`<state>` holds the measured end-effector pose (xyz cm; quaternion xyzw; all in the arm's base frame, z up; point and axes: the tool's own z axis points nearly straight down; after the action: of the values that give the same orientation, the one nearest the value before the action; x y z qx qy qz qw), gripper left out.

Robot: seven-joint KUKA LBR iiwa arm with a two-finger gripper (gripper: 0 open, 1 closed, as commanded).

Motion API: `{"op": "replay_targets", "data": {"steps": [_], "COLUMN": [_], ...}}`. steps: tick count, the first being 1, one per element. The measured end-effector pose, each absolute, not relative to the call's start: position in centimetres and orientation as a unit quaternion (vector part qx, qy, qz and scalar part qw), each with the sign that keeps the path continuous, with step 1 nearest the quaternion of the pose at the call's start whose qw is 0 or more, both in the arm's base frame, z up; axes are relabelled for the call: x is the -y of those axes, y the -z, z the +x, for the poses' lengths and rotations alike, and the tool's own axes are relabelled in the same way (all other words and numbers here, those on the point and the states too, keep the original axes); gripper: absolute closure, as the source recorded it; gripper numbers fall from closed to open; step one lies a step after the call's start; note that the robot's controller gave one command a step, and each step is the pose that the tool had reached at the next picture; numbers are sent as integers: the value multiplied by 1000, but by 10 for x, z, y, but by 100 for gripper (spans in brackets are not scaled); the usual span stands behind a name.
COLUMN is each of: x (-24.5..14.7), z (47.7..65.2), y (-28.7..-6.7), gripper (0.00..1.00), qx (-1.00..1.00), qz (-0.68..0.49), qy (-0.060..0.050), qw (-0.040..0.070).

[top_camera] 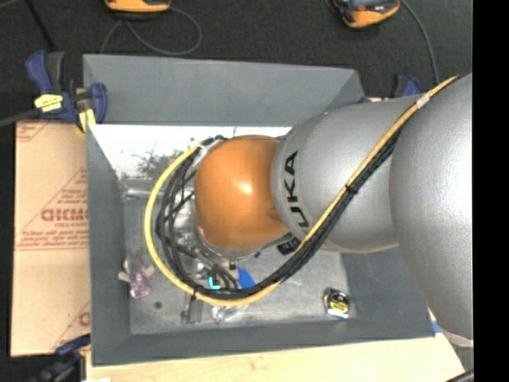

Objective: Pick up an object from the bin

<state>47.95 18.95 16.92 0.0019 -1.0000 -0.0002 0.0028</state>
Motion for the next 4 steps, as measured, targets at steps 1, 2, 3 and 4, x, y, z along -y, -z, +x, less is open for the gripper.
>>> {"op": "replay_targets", "data": {"steps": [1, 2, 3, 4], "x": [-97, -102, -82, -71], "z": [541, 569, 561, 555], "y": [-67, -101, -111, -69], "gripper": [0, 0, 0, 0], "qx": [997, 1000, 1000, 997], "qz": [78, 25, -4, -79], "qy": [-1, 1, 1, 1], "qw": [2, -2, 1, 2]}}
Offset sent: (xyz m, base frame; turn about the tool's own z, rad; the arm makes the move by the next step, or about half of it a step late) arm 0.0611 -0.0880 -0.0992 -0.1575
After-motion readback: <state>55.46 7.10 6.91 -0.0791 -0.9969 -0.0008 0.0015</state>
